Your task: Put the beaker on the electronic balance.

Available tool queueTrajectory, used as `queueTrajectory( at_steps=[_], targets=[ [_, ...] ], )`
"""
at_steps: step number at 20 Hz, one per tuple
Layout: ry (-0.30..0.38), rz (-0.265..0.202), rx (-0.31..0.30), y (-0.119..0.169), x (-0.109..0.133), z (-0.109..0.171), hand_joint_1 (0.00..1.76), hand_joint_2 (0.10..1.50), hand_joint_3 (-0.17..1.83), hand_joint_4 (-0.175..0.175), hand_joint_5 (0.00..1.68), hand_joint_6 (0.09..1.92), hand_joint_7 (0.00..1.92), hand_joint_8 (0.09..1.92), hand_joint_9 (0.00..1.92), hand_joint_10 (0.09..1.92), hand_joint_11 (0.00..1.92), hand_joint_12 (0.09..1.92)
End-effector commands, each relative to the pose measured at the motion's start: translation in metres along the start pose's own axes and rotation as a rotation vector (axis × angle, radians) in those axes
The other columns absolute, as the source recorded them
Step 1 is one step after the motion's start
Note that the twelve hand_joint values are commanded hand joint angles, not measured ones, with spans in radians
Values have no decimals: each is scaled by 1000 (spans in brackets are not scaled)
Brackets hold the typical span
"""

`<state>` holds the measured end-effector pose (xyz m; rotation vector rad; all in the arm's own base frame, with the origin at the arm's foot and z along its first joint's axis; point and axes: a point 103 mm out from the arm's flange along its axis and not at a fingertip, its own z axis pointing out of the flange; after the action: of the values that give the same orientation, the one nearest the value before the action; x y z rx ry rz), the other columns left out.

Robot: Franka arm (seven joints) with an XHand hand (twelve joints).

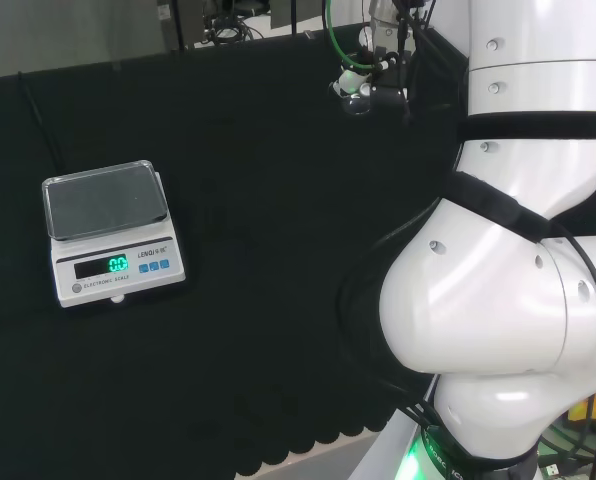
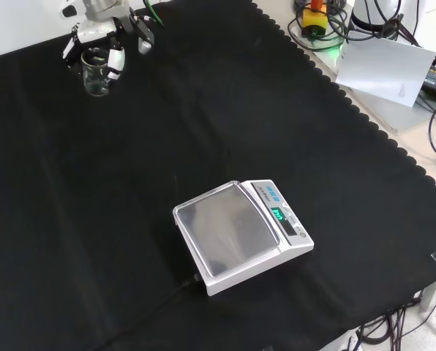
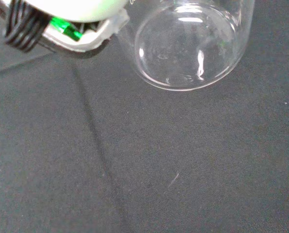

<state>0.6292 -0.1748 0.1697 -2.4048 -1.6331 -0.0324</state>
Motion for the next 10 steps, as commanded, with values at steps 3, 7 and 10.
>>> queueTrajectory(
  at_steps=[3,7,10],
  targets=[
    [1,-142,52,-30,59,7,1201,805,848,-47,817,1386,877,1580,1170,1393,1203,1301],
    [-4,-258,62,-48,119,10,1201,804,850,-48,817,1386,879,1579,1172,1393,1201,1300],
    [-20,-337,68,-68,164,15,1202,803,852,-50,817,1386,881,1579,1176,1392,1199,1299]
  ],
)
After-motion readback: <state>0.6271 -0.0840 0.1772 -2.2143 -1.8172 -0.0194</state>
